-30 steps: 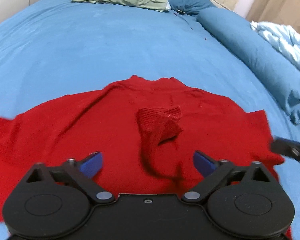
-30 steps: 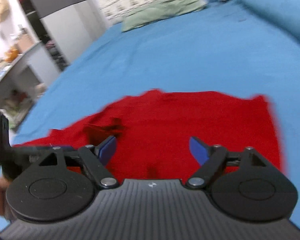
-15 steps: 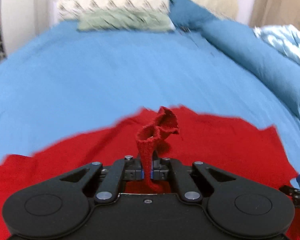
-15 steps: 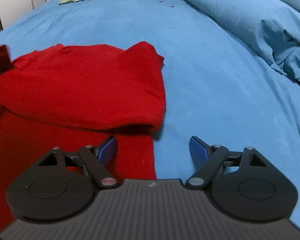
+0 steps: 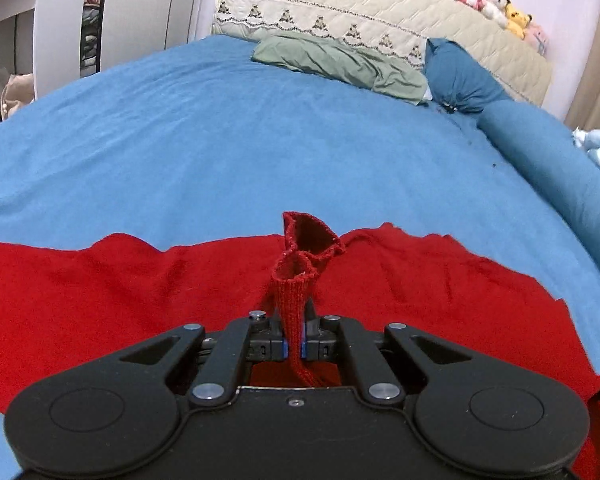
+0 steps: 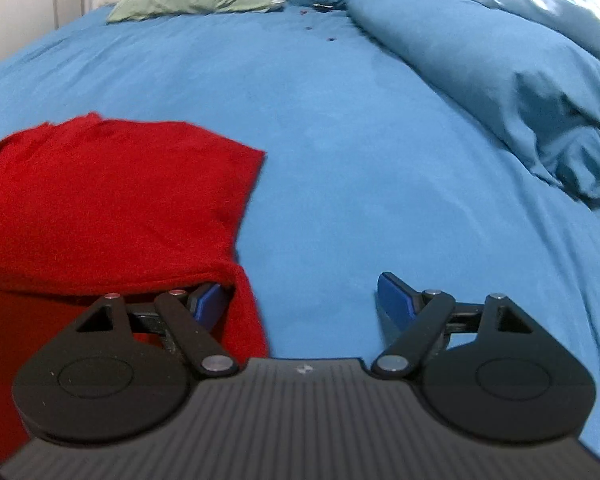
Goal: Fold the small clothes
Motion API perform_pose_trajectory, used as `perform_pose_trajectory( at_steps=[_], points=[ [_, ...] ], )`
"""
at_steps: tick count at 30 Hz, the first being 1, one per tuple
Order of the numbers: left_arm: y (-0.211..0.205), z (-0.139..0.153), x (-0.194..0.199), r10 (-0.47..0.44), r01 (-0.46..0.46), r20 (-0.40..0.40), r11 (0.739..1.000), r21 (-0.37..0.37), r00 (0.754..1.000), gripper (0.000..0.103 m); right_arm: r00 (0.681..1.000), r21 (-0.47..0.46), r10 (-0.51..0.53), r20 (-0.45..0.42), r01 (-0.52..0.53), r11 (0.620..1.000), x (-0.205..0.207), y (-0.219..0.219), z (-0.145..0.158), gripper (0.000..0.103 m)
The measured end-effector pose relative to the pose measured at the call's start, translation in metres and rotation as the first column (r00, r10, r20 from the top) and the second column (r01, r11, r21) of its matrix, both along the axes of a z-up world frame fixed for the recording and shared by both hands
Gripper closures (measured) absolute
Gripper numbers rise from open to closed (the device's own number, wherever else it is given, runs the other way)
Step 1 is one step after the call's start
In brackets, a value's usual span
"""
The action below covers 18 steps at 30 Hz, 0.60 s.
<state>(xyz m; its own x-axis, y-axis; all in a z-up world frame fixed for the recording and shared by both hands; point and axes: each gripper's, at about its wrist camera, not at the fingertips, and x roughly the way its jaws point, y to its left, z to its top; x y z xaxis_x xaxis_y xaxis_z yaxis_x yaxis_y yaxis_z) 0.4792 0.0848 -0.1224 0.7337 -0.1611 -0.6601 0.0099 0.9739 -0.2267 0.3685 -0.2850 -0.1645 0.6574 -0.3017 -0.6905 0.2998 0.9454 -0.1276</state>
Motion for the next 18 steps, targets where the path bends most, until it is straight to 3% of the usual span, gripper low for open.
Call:
perform_pose_trajectory(
  at_steps=[3,7,11,13,15,18],
  points=[
    [0.009,-0.005,-0.010,0.007,-0.007,-0.018,1.000,0.003,1.000,0.091,1.000,0.012,0.000,-0.026,0.001,1.000,-0.007,-0.006,-0.004,0.010],
    [0.028,-0.019,-0.024,0.071,-0.070,-0.089,0.997,0.016,0.993,0.090,0.999,0.061,-0.010,-0.033,0.012,0.998,-0.005,-0.014,-0.006,0.010],
    [0.045,-0.010,-0.045,0.130,-0.116,-0.115,0.986,0.119,0.985,0.090,0.997,0.049,0.035,-0.068,-0.032,0.998,0.002,-0.014,0.000,0.010],
    [0.046,0.002,-0.050,0.113,-0.100,-0.103,0.987,0.125,0.988,0.087,0.995,0.025,0.055,-0.085,-0.053,0.998,-0.003,-0.009,0.011,0.009],
    [0.041,0.013,-0.051,0.069,-0.060,-0.074,0.992,0.114,0.995,0.070,0.994,-0.006,0.091,-0.061,-0.092,0.996,-0.007,0.003,0.026,0.008],
    [0.025,0.017,-0.040,0.022,-0.017,-0.046,0.995,0.102,0.999,0.064,0.979,0.065,0.201,-0.001,-0.201,0.977,0.001,0.027,0.039,0.007]
  ],
)
